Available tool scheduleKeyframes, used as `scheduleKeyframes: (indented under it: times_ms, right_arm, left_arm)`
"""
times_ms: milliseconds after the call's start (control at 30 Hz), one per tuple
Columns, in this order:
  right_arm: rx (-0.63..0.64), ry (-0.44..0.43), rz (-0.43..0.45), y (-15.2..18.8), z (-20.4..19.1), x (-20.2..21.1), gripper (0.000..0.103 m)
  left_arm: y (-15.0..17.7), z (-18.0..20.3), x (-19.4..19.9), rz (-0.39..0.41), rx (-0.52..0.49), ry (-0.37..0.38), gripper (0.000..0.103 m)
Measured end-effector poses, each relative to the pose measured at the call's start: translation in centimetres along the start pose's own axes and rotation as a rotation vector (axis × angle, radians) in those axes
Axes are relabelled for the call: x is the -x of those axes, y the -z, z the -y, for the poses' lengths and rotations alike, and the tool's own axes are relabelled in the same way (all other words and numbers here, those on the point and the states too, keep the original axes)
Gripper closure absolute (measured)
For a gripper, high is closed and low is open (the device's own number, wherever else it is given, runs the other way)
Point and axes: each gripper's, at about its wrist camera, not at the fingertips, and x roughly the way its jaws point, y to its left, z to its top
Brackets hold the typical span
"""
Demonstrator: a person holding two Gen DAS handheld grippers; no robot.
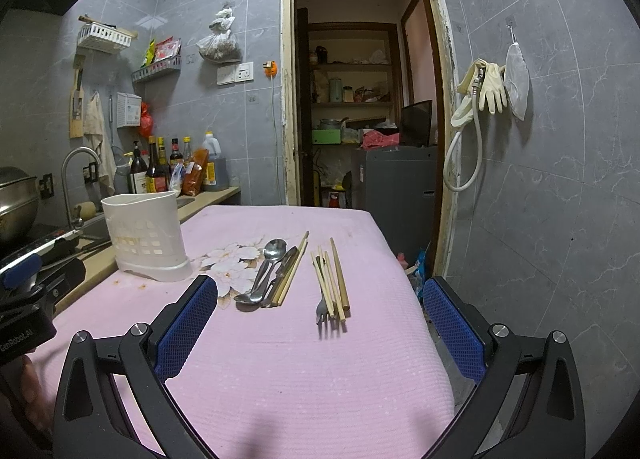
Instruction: Organize utensils
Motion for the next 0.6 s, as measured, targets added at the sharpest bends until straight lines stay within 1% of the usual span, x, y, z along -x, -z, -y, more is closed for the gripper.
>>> scheduleKeyframes:
  times_ms: [600]
  right_arm:
    - [0.0,0.0,-0.001,-0.11,-0.27,-0.04,0.0]
  left_arm:
    - [0.03,0.04,-0.04,-0.001,0.0,0.0,0.002]
